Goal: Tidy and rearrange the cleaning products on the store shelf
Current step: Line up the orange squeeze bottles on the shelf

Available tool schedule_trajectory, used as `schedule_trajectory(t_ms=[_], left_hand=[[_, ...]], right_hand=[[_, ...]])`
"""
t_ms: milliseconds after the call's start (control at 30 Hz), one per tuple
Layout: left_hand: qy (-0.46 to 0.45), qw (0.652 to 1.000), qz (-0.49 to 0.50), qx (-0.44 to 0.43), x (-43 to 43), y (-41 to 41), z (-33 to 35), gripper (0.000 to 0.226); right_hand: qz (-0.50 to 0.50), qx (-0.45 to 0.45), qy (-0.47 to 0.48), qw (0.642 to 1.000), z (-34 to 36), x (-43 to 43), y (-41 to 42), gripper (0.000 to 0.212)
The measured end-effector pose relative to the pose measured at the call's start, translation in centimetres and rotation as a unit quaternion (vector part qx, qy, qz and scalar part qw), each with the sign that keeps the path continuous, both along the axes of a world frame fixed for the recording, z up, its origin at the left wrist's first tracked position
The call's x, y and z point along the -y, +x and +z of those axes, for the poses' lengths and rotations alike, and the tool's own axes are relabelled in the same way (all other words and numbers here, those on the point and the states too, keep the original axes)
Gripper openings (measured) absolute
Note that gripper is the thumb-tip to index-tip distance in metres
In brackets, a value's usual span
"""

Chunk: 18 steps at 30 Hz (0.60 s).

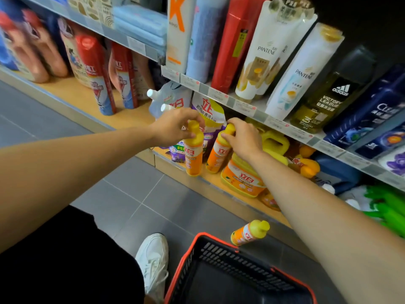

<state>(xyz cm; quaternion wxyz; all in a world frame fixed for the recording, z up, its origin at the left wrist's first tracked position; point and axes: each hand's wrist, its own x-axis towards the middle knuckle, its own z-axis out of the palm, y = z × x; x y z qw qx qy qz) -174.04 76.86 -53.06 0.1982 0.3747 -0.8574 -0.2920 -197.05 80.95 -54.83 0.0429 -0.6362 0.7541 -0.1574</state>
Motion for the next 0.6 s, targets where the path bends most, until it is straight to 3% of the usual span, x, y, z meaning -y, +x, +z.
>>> schedule_trajectory(t_ms=[133, 300, 467, 600], left_hand=[[0.004, 1.000, 0.004, -0.015, -0.2, -0.9, -0.6, 0.032], [0.008, 0.999, -0.002, -0.033, -0.1, -2.5, -0.8, 0.030], [0.022, 0.999, -0.018, -0.043, -0.1, -5.0, -1.2, 0.032], [0.008, 0.999, -0.003, -0.041, -0.3, -7.0, -1.7, 0.031]], right_hand=[[-0.038, 0.022, -0.007, 0.999, -0.5, -0.5, -1.6, 0.054], [0.020, 0.074, 0.009, 0.997, -0.6, -1.8, -3.0, 0.074], [0.048, -0.048, -0.017, 0.998, 0.0, -4.1, -5.0, 0.068], [0.020, -0.124, 0.084, 0.989, -0.9, -6.3, -7.4, 0.083]])
